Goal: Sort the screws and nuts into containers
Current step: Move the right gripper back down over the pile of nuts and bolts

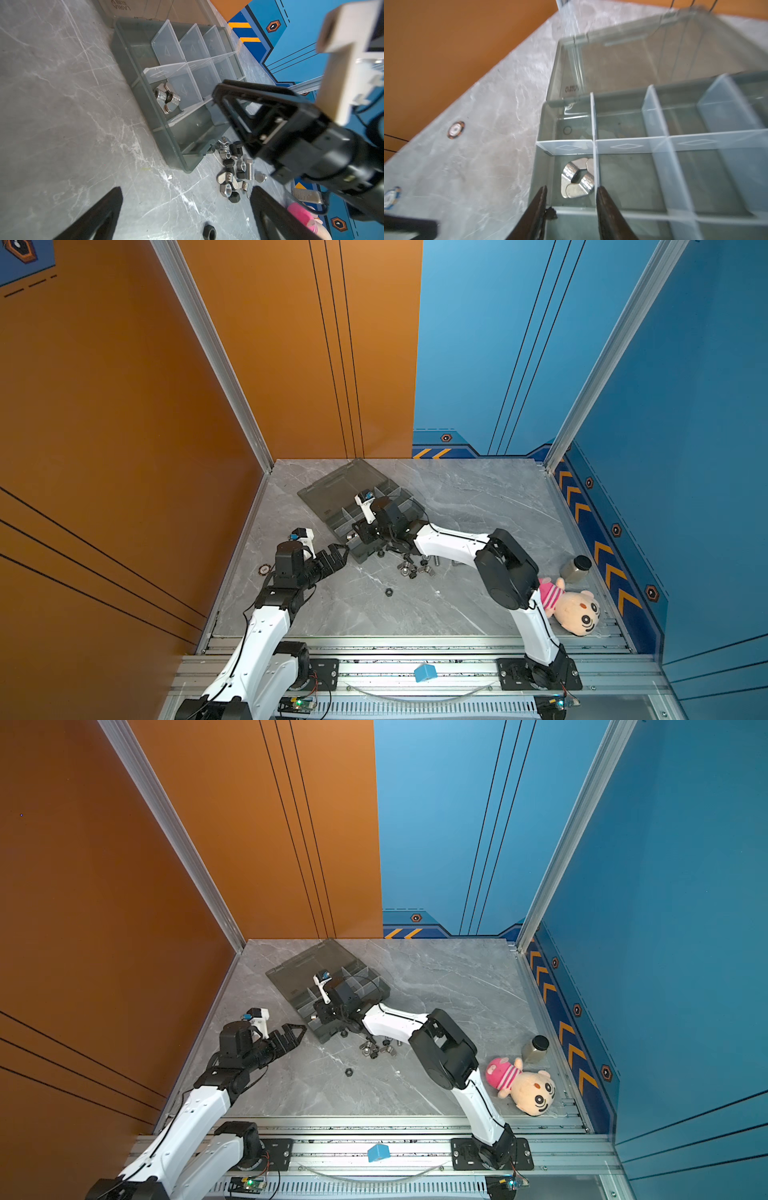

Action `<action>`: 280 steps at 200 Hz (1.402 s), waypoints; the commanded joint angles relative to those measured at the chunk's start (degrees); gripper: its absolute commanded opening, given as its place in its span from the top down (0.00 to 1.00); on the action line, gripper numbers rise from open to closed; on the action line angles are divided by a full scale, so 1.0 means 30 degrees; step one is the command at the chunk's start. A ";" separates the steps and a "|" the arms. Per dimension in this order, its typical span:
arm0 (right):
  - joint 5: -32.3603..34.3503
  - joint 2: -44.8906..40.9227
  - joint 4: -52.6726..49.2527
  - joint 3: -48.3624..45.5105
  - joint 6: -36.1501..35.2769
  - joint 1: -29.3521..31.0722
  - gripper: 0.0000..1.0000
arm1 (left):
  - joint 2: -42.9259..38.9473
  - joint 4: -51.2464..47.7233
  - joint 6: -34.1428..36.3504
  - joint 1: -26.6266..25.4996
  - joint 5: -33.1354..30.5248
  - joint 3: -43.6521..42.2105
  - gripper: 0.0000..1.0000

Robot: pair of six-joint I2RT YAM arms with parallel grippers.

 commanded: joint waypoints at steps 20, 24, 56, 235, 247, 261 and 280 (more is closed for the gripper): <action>-0.0256 -0.3712 -0.4433 -0.0612 0.0098 -0.0480 0.56 | -0.0042 0.0109 -0.0026 0.0154 0.0630 -0.0349 0.02; -0.0254 -0.3915 -0.5117 -0.0623 0.0110 -0.0513 0.56 | -0.0021 0.0180 -0.0048 0.0156 0.0637 -0.0328 0.02; -0.0166 -0.5282 -0.8116 -0.1760 -0.0449 -0.0584 0.54 | 0.0318 0.0348 -0.0116 0.0052 0.0824 -0.0218 0.02; 0.0763 -1.0663 -1.1134 -1.0648 -0.4317 -0.2780 0.54 | 0.3110 0.1575 -0.0524 -0.2992 -0.0584 0.0988 0.02; 0.0612 -1.0429 -1.1165 -1.0582 -0.4634 -0.2871 0.54 | 0.3240 0.1596 -0.0555 -0.3182 -0.0656 0.1068 0.02; 0.0379 -1.0122 -1.1082 -1.0580 -0.4987 -0.2969 0.54 | 0.3331 0.1609 -0.0562 -0.3390 -0.0758 0.1112 0.02; -0.0096 -0.9654 -1.0961 -1.0516 -0.5407 -0.2983 0.55 | 0.3393 0.1609 -0.0600 -0.3573 -0.0919 0.1144 0.02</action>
